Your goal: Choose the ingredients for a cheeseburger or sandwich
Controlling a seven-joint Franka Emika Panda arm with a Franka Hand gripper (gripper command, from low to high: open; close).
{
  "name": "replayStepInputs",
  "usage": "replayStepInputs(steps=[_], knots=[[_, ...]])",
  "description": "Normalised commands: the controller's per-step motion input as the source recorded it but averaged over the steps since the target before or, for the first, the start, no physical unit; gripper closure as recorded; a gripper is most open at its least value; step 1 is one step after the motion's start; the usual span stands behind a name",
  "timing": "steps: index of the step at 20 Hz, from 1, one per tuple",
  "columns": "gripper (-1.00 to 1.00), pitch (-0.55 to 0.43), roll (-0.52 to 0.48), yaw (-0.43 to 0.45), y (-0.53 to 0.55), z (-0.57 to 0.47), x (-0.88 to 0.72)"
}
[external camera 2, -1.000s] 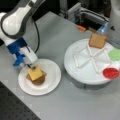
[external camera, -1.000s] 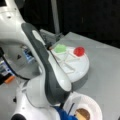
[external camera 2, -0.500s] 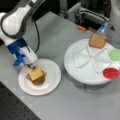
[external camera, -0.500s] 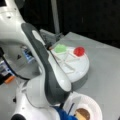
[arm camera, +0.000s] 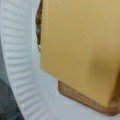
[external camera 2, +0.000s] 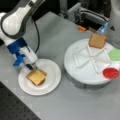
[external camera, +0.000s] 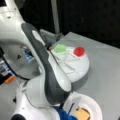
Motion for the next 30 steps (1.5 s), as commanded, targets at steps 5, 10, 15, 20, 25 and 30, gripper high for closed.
replayStepInputs(steps=[5, 10, 15, 20, 25, 30], knots=[[-1.0, -0.021, 0.166, 0.179, -0.18, -0.01, 0.12], [-1.0, 0.02, 0.067, 0.146, -0.17, 0.11, 0.06], [-1.0, 0.101, -0.136, 0.069, -0.02, 0.33, -0.13], [-1.0, 0.143, -0.348, -0.013, 0.28, 0.37, -0.26], [-1.0, 0.083, -0.458, -0.058, 0.55, 0.28, -0.4], [-1.0, -0.012, -0.473, -0.086, 0.65, 0.22, -0.53]])
